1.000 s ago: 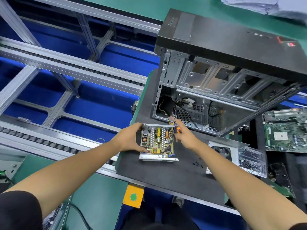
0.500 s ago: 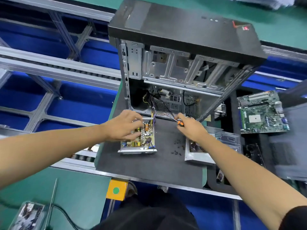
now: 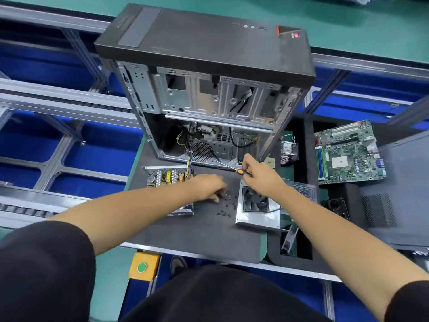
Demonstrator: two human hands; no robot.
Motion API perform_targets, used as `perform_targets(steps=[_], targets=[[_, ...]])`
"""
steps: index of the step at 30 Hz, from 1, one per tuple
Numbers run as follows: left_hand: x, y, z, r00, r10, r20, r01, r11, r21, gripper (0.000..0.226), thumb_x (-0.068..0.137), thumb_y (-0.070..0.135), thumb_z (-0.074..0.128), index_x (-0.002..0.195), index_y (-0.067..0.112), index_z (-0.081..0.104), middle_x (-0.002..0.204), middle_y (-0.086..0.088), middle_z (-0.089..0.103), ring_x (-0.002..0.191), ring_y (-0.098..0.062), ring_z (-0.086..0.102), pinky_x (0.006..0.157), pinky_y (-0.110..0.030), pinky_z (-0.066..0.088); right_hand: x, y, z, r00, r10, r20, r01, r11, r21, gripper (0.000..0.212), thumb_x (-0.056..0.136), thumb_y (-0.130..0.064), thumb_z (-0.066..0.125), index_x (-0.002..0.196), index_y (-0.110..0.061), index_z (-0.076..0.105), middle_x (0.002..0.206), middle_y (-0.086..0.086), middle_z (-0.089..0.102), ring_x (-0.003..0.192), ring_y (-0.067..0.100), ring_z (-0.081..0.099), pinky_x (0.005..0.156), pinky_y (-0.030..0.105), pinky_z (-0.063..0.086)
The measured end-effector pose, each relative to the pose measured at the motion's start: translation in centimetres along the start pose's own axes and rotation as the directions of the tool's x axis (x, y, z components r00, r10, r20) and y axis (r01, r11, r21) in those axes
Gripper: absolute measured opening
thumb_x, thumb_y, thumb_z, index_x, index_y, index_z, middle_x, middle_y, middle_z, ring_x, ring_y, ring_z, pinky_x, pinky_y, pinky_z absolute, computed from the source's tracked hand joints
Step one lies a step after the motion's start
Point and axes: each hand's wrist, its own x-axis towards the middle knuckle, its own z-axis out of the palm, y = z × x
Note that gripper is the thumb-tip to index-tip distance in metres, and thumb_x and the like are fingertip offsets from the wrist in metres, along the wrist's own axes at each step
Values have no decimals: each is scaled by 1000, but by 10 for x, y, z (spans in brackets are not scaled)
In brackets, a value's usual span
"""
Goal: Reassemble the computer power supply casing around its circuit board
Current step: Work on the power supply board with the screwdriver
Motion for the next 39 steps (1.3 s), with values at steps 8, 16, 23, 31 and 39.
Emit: perform_targets(steps=[8, 16, 23, 31, 39], targets=[[11, 8, 12, 1000, -13, -19, 14, 997, 71, 24, 93, 15, 68, 116, 21, 64, 119, -2, 60, 107, -28, 63, 86, -41, 53, 0, 1, -6, 999, -37, 38, 36, 999, 21, 21, 91, -17, 52, 94, -28, 34, 66, 5, 60, 41, 16, 44, 49, 38, 46], [12, 13, 12, 997, -19, -71, 23, 999, 46, 15, 92, 5, 59, 94, 19, 57, 104, -1, 56, 90, -21, 64, 77, -38, 53, 0, 3, -7, 998, -54, 40, 53, 998, 19, 21, 91, -18, 53, 95, -27, 33, 69, 4, 62, 39, 14, 47, 46, 36, 45], [-25, -16, -1, 958, -126, -257, -21, 864, -502, 9, 94, 11, 70, 94, 14, 61, 91, 5, 68, 83, -11, 65, 78, -25, 51, -1, 3, -12, 996, -82, 38, 78, 993, 89, 22, 90, -14, 50, 91, -32, 38, 68, 1, 61, 40, 15, 55, 39, 28, 42], [-80, -47, 6, 836, -446, -320, -130, 405, -905, 5, 98, 3, 63, 96, 6, 65, 84, -9, 74, 83, -22, 73, 79, -35, 57, 13, -20, -10, 985, -160, 67, 156, 986, 52, 25, 84, -14, 55, 87, -34, 41, 70, -1, 65, 64, 21, 58, 53, 29, 41], [-96, -56, 2, 800, -495, -340, -235, 262, -936, 7, 99, 1, 61, 100, 8, 61, 95, -14, 77, 87, -21, 75, 68, -22, 55, 29, -53, -6, 972, -207, 109, 203, 978, 52, 23, 84, -13, 55, 87, -31, 41, 66, 2, 61, 65, 30, 54, 64, 40, 49]])
